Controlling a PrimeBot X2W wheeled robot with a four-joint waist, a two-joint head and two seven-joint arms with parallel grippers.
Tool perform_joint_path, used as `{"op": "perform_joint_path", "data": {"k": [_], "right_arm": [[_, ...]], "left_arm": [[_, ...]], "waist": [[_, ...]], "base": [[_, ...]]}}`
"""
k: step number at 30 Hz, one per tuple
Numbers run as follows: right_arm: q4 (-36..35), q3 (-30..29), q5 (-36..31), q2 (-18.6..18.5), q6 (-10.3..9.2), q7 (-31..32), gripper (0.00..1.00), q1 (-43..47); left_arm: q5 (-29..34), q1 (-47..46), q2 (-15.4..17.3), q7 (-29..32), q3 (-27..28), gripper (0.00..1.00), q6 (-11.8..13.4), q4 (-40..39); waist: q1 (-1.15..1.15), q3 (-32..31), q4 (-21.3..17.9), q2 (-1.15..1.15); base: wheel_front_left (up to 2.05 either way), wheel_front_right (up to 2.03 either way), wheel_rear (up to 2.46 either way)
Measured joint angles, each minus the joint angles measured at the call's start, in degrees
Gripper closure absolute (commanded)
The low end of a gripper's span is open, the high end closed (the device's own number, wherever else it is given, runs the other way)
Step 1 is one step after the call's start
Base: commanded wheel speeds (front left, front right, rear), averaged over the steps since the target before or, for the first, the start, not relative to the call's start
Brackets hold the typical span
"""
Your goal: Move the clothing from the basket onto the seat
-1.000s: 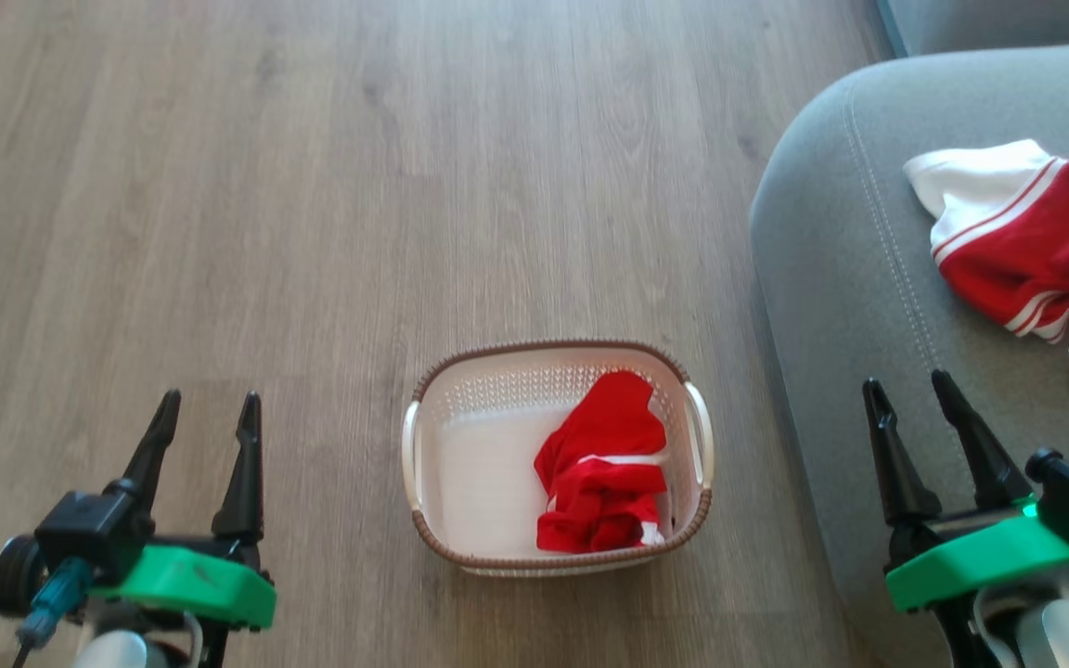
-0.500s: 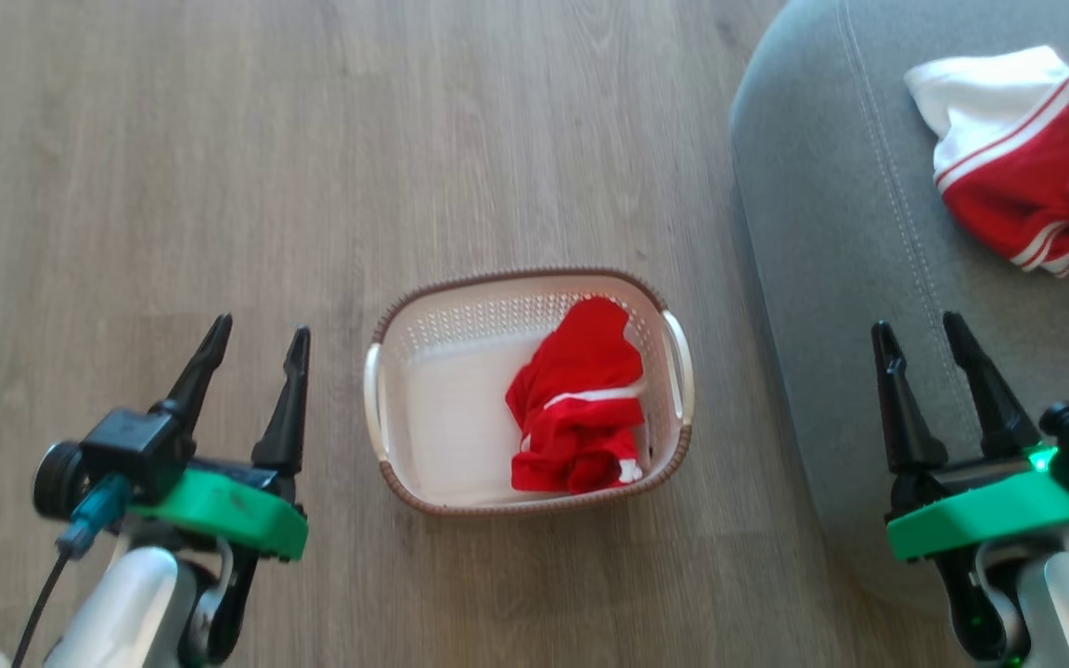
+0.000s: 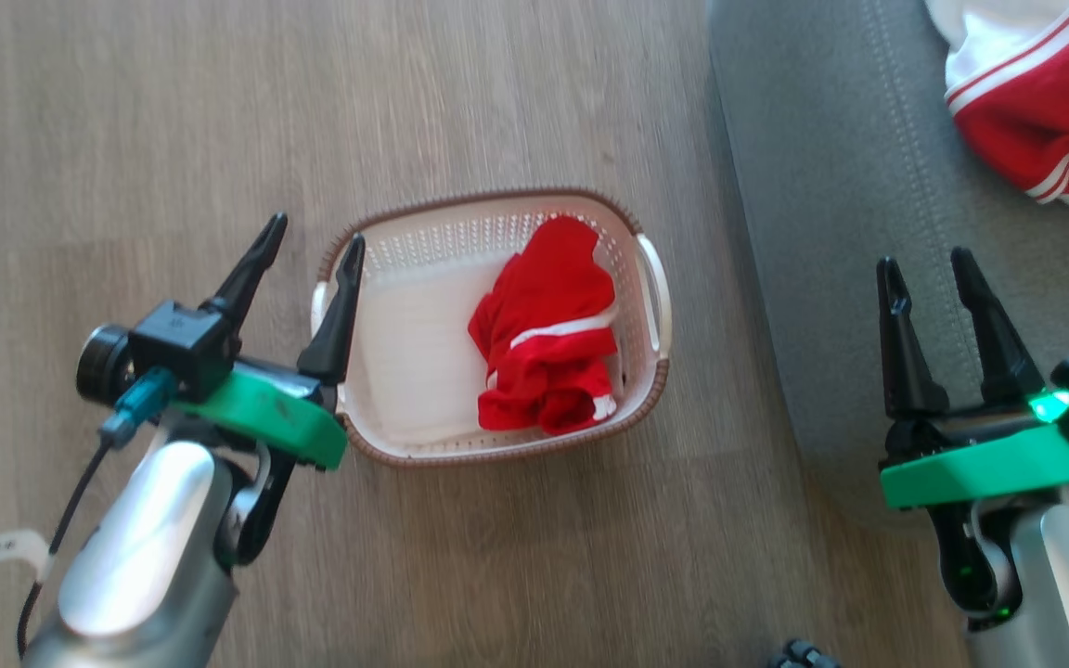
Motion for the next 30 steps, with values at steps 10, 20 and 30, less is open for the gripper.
{"op": "perform_joint_path", "data": {"k": [10, 20, 30], "right_arm": [[-0.5, -0.7, -1.0, 2.0, 0.00, -0.6, 0.00, -3.6], [-3.0, -3.6, -1.4, 2.4, 0.00, -0.6, 0.00, -7.0], [-4.8, -4.3, -1.5, 3.3, 0.00, -0.7, 0.00, -8.4]], "left_arm": [[0.6, -8.4, -2.8, 0.6, -3.7, 0.00, -3.6, 7.6], [0.9, -17.3, -8.5, 2.0, -9.4, 0.00, -7.0, 20.6], [0.0, -24.5, -11.3, 2.9, -13.4, 0.00, -7.6, 31.5]], "waist": [[0.00, 7.3, -0.7, 0.00], [0.01, 14.4, -1.0, 0.00], [0.01, 18.6, -2.1, 0.00]], "base": [[0.00, 0.00, 0.00], [0.00, 0.00, 0.00], [0.00, 0.00, 0.00]]}}
